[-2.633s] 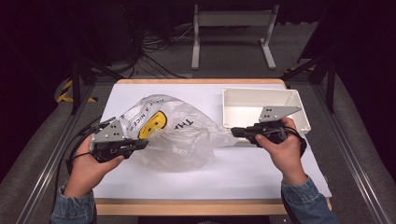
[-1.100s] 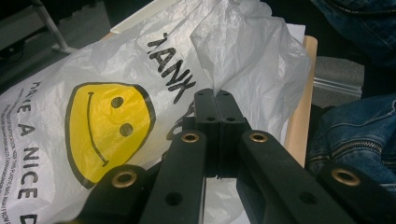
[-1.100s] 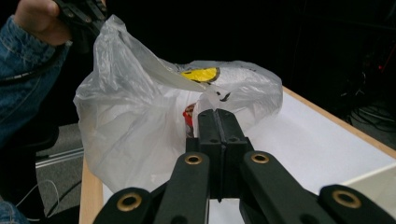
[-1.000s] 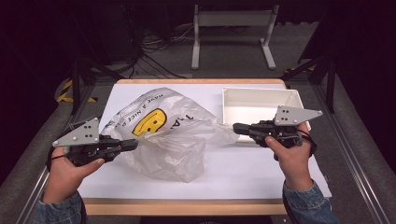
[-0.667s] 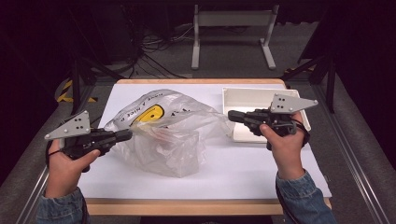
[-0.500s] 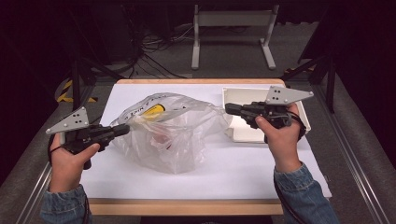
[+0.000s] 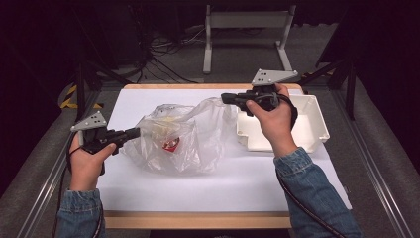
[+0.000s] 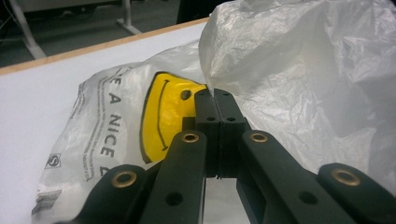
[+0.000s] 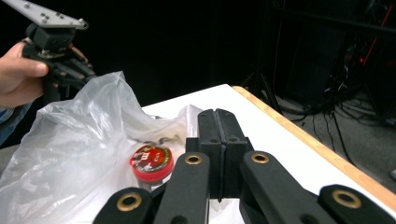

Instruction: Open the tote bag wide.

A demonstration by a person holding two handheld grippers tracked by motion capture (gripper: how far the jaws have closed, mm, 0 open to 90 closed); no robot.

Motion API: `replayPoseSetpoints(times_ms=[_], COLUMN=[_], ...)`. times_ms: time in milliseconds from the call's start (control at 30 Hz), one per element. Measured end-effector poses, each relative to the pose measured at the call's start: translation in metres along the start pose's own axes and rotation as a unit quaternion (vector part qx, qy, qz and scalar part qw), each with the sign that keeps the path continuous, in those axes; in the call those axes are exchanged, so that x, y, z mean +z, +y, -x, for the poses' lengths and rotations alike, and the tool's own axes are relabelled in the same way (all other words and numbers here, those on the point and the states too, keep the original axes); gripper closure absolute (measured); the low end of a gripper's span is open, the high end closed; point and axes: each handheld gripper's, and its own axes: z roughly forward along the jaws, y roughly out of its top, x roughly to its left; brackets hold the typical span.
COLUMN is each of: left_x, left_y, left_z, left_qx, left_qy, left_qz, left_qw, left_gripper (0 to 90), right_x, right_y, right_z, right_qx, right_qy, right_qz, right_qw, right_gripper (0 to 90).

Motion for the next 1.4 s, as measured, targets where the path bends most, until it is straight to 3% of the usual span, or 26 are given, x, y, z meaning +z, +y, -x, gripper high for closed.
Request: replayPoseSetpoints(times_ms=[133,367,433,533,667,800,900,1067,1100,1167,1400], left_x=[0.002,0.004,0.004,0.003,0.003,0.003,0.003,0.004,0.004,0.004,0.003], left_y=[-0.005,-0.008,-0.009,-0.01,-0.01,-0.01,-0.01,-0.01,-0.01,-0.009,-0.01], left_z=[-0.007,-0.013,-0.013,-0.013,-0.014,-0.015,-0.014,-0.014,-0.014,-0.014,-0.015], left_qx=[-0.013,-0.02,-0.02,-0.025,-0.022,-0.022,-0.022,-0.021,-0.021,-0.019,-0.023], left_qy=[-0.001,0.0,0.0,0.003,0.004,0.006,0.006,0.003,0.003,0.003,0.003], left_qz=[0.0,-0.005,-0.004,-0.006,-0.009,-0.01,-0.01,-0.01,-0.01,-0.009,-0.006], left_qw=[0.9999,0.9998,0.9998,0.9997,0.9997,0.9997,0.9997,0.9997,0.9997,0.9998,0.9997], left_gripper=[90.0,90.0,90.0,90.0,90.0,90.0,90.0,90.0,90.0,90.0,90.0], right_x=[0.011,0.011,0.009,-0.002,-0.023,-0.045,-0.052,-0.042,-0.042,-0.028,0.001], right_y=[-0.002,-0.006,-0.006,-0.01,-0.017,-0.031,-0.05,-0.087,-0.087,-0.108,-0.134], right_z=[0.008,0.005,0.003,-0.005,-0.014,-0.018,-0.023,-0.031,-0.031,-0.033,-0.036], right_qx=[0.012,0.005,0.004,-0.002,-0.005,0.012,0.02,0.039,0.039,0.052,0.079], right_qy=[0.002,0.013,0.015,0.016,-0.01,-0.026,-0.037,-0.047,-0.047,-0.048,-0.043], right_qz=[-0.009,-0.013,-0.013,-0.013,0.01,0.029,0.012,-0.032,-0.032,-0.054,-0.085], right_qw=[0.9999,0.9998,0.9998,0.9998,0.9999,0.9992,0.999,0.9977,0.9977,0.9961,0.9923], right_gripper=[90.0,89.4,84.9,70.9,47.4,36.7,31.9,25.6,25.6,23.2,22.9])
